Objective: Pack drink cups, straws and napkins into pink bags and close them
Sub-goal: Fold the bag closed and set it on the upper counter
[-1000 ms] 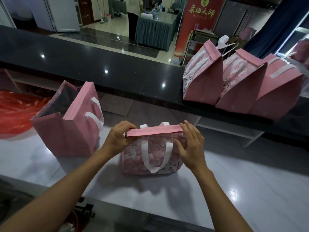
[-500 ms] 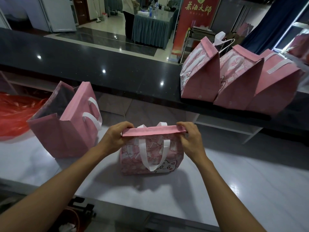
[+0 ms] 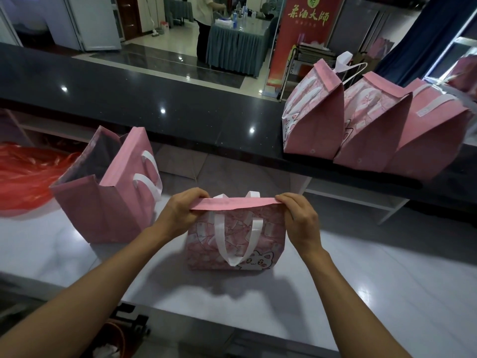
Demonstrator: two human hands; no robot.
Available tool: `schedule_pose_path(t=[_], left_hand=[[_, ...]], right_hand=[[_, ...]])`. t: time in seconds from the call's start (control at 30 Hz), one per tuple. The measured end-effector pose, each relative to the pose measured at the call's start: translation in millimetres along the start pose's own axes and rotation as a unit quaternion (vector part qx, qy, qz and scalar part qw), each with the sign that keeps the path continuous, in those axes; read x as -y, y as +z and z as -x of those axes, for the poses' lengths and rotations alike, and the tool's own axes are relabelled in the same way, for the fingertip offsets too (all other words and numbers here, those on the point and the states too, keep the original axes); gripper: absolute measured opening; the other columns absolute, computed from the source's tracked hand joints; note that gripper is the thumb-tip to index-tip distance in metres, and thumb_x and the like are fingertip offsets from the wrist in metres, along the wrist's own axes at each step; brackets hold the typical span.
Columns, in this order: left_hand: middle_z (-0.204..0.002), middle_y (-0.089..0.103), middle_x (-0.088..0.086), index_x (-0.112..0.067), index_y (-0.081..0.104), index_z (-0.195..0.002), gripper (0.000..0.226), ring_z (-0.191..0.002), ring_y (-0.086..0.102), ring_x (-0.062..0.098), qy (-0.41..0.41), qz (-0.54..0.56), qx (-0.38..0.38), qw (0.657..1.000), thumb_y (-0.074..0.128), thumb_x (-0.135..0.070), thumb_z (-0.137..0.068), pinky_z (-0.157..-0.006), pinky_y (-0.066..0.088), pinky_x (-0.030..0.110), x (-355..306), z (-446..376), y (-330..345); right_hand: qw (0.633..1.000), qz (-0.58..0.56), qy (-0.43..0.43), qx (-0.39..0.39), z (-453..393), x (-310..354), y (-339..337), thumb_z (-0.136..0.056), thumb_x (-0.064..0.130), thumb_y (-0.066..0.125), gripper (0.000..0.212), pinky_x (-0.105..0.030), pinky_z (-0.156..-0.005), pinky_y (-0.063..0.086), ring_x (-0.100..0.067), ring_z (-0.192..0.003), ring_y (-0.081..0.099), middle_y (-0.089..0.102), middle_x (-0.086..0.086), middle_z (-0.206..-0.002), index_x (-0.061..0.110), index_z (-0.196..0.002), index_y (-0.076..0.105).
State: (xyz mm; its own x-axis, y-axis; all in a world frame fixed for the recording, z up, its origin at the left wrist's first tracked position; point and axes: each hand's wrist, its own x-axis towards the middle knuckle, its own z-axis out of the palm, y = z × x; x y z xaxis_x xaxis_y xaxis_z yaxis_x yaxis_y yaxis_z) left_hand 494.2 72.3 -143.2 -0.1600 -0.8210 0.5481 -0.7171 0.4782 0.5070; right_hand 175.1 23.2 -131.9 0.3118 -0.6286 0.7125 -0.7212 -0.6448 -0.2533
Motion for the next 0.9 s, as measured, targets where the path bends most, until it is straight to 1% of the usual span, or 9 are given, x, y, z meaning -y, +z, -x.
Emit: schedule_pose_path(t=[0.07,0.13,0.2,0.37,0.43,0.57,0.7,0.8,0.9], left_hand=[[-0.091,0.071,0.008,-0.003,0.069,-0.099,0.026,-0.076,0.064,0.019,-0.003,-0.001,-0.004,1.000,0.082,0.000,-0.078,-0.069,0.045,0.003,-1,0,0],[-0.089,0.071,0.008,-0.003,0.069,-0.098,0.025,-0.074,0.064,0.018,-0.002,-0.001,-0.006,1.000,0.081,0.002,-0.077,-0.068,0.044,0.002,-1,0,0],[-0.089,0.071,0.009,-0.002,0.069,-0.099,0.025,-0.073,0.065,0.020,0.004,-0.005,-0.006,1.000,0.082,0.001,-0.077,-0.067,0.046,0.004,0,1,0],[-0.092,0.071,0.010,-0.002,0.068,-0.103,0.031,-0.075,0.067,0.024,0.062,-0.034,0.010,0.997,0.085,-0.002,-0.076,-0.063,0.061,0.032,9,2,-1],[-0.097,0.071,0.011,-0.002,0.067,-0.108,0.036,-0.080,0.068,0.026,0.104,-0.060,0.028,0.992,0.085,-0.003,-0.076,-0.066,0.061,0.037,14,1,-2],[-0.101,0.070,0.013,-0.002,0.066,-0.114,0.044,-0.081,0.068,0.027,0.167,-0.106,0.066,0.978,0.087,-0.006,-0.075,-0.068,0.061,0.035,15,-3,-9],[-0.096,0.070,0.012,-0.003,0.066,-0.108,0.042,-0.077,0.069,0.026,0.174,-0.115,0.070,0.975,0.088,-0.005,-0.073,-0.064,0.061,0.034,12,-4,-11],[-0.092,0.070,0.011,-0.003,0.066,-0.101,0.034,-0.074,0.067,0.025,0.159,-0.113,0.058,0.979,0.087,-0.001,-0.073,-0.059,0.061,0.036,13,1,-10],[-0.089,0.070,0.012,-0.001,0.066,-0.096,0.033,-0.071,0.067,0.025,0.148,-0.116,0.040,0.981,0.087,0.001,-0.071,-0.059,0.059,0.032,13,4,-9]], right_hand=[[1.000,0.001,-0.006,-0.001,8,3,0,-0.106,0.022,0.044,0.037,-0.038,-0.084,0.059,-0.030,-0.094,0.067,0.069,-0.016,-0.106,-0.001,-0.107,0.073],[1.000,0.012,-0.005,0.013,16,2,1,-0.098,0.005,0.057,0.020,-0.038,-0.088,0.058,-0.030,-0.099,0.064,0.067,-0.017,-0.111,-0.001,-0.111,0.071],[0.999,0.013,-0.001,0.036,22,2,3,-0.088,-0.003,0.072,0.026,-0.039,-0.091,0.057,-0.030,-0.103,0.063,0.065,-0.017,-0.116,0.000,-0.113,0.071],[0.998,-0.006,0.003,0.056,27,3,1,-0.091,0.014,0.070,0.027,-0.041,-0.098,0.055,-0.028,-0.111,0.061,0.065,-0.014,-0.122,0.001,-0.115,0.068],[0.998,-0.005,0.017,0.056,29,4,1,-0.092,0.020,0.068,0.026,-0.041,-0.095,0.055,-0.024,-0.110,0.059,0.066,-0.011,-0.120,0.004,-0.113,0.069],[0.996,0.050,0.052,0.059,16,8,0,-0.089,0.034,0.072,0.033,-0.036,-0.089,0.046,-0.024,-0.101,0.056,0.067,-0.006,-0.109,0.011,-0.112,0.067],[0.986,0.096,-0.002,0.136,-3,18,1,-0.093,0.047,0.063,0.036,-0.038,-0.097,0.031,-0.023,-0.114,0.051,0.062,0.002,-0.118,0.022,-0.118,0.067],[0.980,0.054,-0.015,0.191,-8,28,6,-0.094,0.043,0.063,0.035,-0.037,-0.097,0.036,-0.019,-0.113,0.054,0.064,0.004,-0.121,0.022,-0.123,0.065],[0.976,0.048,-0.001,0.210,-9,32,8,-0.095,0.038,0.064,0.031,-0.037,-0.095,0.040,-0.018,-0.108,0.054,0.064,0.005,-0.118,0.022,-0.122,0.064]])
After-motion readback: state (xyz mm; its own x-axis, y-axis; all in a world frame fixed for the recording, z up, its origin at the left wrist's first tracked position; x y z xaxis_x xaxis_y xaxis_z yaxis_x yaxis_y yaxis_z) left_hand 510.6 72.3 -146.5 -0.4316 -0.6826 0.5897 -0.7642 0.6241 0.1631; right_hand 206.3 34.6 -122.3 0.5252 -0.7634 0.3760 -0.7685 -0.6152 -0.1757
